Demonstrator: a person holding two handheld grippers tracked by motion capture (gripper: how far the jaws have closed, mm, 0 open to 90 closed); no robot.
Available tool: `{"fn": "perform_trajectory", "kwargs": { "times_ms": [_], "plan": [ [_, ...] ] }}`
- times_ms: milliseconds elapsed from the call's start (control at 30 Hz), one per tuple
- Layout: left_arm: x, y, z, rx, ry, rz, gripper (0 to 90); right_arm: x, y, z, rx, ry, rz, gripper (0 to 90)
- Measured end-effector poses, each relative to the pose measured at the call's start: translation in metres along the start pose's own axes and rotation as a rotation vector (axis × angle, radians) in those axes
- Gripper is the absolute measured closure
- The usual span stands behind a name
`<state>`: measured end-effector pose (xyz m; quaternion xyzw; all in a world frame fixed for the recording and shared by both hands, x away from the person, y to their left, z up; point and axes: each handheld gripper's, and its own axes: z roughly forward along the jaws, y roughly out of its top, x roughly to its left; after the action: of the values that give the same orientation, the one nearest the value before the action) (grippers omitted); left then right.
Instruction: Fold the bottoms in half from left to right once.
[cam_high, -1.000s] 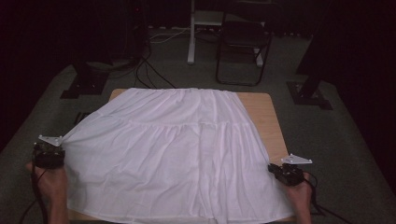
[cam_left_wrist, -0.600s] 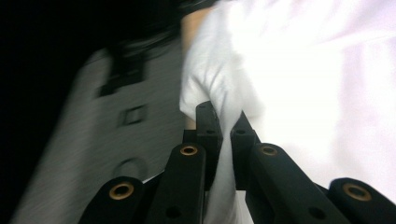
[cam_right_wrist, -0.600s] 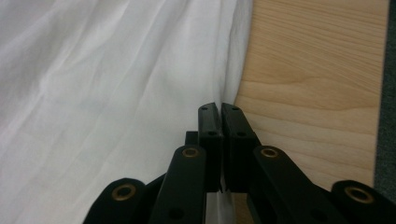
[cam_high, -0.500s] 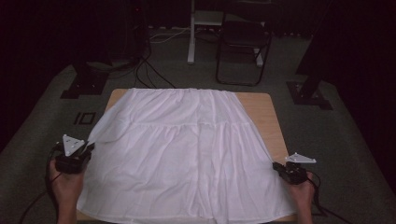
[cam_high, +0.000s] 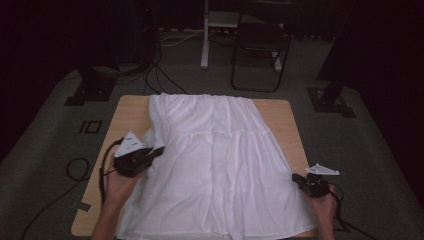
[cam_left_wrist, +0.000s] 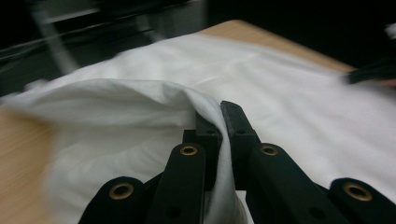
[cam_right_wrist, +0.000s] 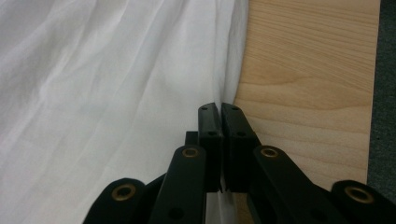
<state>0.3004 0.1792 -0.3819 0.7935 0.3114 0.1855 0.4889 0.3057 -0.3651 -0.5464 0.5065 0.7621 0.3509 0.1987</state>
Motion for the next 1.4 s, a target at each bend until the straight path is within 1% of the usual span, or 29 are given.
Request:
{"fn": "perform_trajectory", "kwargs": {
  "times_ms": [33,67,100,200,233,267,300,333,367,400,433,467,500,533,567,600,633,700,733,800,867,900,967,1100,1133,1167,1267,1333,1400],
  "plan": [
    [-0.005,0.005,0.008,-0.008,-0.027,0.009,87.3,0.000,0.000,0.000,0.000,0.000,0.001,87.0],
    [-0.005,0.005,0.008,-0.008,-0.027,0.009,87.4,0.000,0.000,0.000,0.000,0.000,0.001,87.0],
    [-0.021,0.017,0.030,-0.020,-0.088,0.046,87.4,0.000,0.000,0.000,0.000,0.000,0.001,87.1],
    [-0.048,0.030,0.068,-0.017,-0.203,0.063,87.4,0.000,0.000,0.000,0.000,-0.003,0.004,87.1],
    [-0.057,0.031,0.081,-0.010,-0.248,0.065,87.4,0.001,0.000,0.000,0.001,-0.004,0.004,87.1],
    [-0.057,0.031,0.081,-0.010,-0.248,0.065,87.4,0.001,0.000,0.000,0.001,-0.004,0.004,87.1],
    [-0.077,0.029,0.106,0.009,-0.338,0.053,87.4,0.001,0.000,0.000,0.002,-0.005,0.004,87.1],
    [-0.086,0.026,0.118,0.031,-0.366,0.066,87.4,0.001,0.001,0.000,0.004,-0.009,0.004,87.1],
    [-0.094,0.021,0.131,0.059,-0.386,0.071,87.2,0.001,0.001,0.000,0.008,-0.011,0.005,87.1],
    [-0.099,0.016,0.143,0.090,-0.394,0.070,86.8,0.002,0.002,0.000,0.012,-0.015,0.006,87.1],
    [-0.102,0.010,0.153,0.116,-0.408,0.053,84.8,0.003,0.003,0.000,0.018,-0.021,0.007,86.9],
    [-0.102,0.010,0.153,0.116,-0.408,0.053,77.4,0.003,0.003,0.000,0.018,-0.021,0.007,86.9],
    [-0.104,-0.001,0.168,0.164,-0.425,0.033,77.4,0.004,0.004,0.000,0.026,-0.033,0.003,85.5],
    [-0.103,-0.003,0.168,0.165,-0.412,0.041,60.9,0.011,0.010,-0.003,0.021,-0.079,-0.010,70.1],
    [-0.101,-0.003,0.165,0.156,-0.416,0.033,56.2,0.015,0.014,-0.007,-0.002,-0.089,-0.011,62.7],
    [-0.097,-0.003,0.159,0.136,-0.420,0.022,53.4,0.019,0.019,-0.011,-0.024,-0.089,-0.017,57.6],
    [-0.093,-0.001,0.151,0.115,-0.407,0.022,51.6,0.025,0.024,-0.015,-0.043,-0.085,-0.029,53.9],
    [-0.082,0.001,0.134,0.089,-0.359,0.026,49.1,0.038,0.035,-0.020,-0.063,-0.065,-0.062,52.0],
    [-0.075,0.001,0.125,0.081,-0.321,0.022,48.9,0.045,0.040,-0.021,-0.075,-0.051,-0.069,52.0],
    [-0.061,-0.003,0.108,0.068,-0.243,0.015,48.4,0.060,0.049,-0.021,-0.095,0.003,-0.087,52.4],
    [-0.045,-0.011,0.092,0.069,-0.157,-0.006,48.1,0.075,0.058,-0.016,-0.106,0.053,-0.110,53.3],
    [-0.036,-0.017,0.085,0.079,-0.111,-0.005,47.9,0.082,0.062,-0.013,-0.107,0.077,-0.122,53.8],
    [-0.021,-0.031,0.074,0.110,-0.018,-0.015,46.9,0.095,0.069,-0.006,-0.105,0.093,-0.152,54.3],
    [0.008,-0.065,0.061,0.182,0.100,-0.077,45.1,0.113,0.083,0.000,-0.125,0.150,-0.172,55.1],
    [0.013,-0.072,0.059,0.208,0.135,-0.072,44.2,0.117,0.086,0.001,-0.129,0.162,-0.177,54.6],
    [0.018,-0.078,0.057,0.230,0.162,-0.075,42.9,0.121,0.088,0.002,-0.127,0.173,-0.181,53.7],
    [0.030,-0.090,0.054,0.267,0.227,-0.108,39.0,0.129,0.092,0.010,-0.116,0.198,-0.196,50.7],
    [0.037,-0.096,0.056,0.275,0.241,-0.138,38.1,0.134,0.093,0.016,-0.101,0.211,-0.202,48.9],
    [0.040,-0.101,0.060,0.289,0.237,-0.160,37.2,0.138,0.092,0.021,-0.088,0.227,-0.210,48.1]
  ]
}}
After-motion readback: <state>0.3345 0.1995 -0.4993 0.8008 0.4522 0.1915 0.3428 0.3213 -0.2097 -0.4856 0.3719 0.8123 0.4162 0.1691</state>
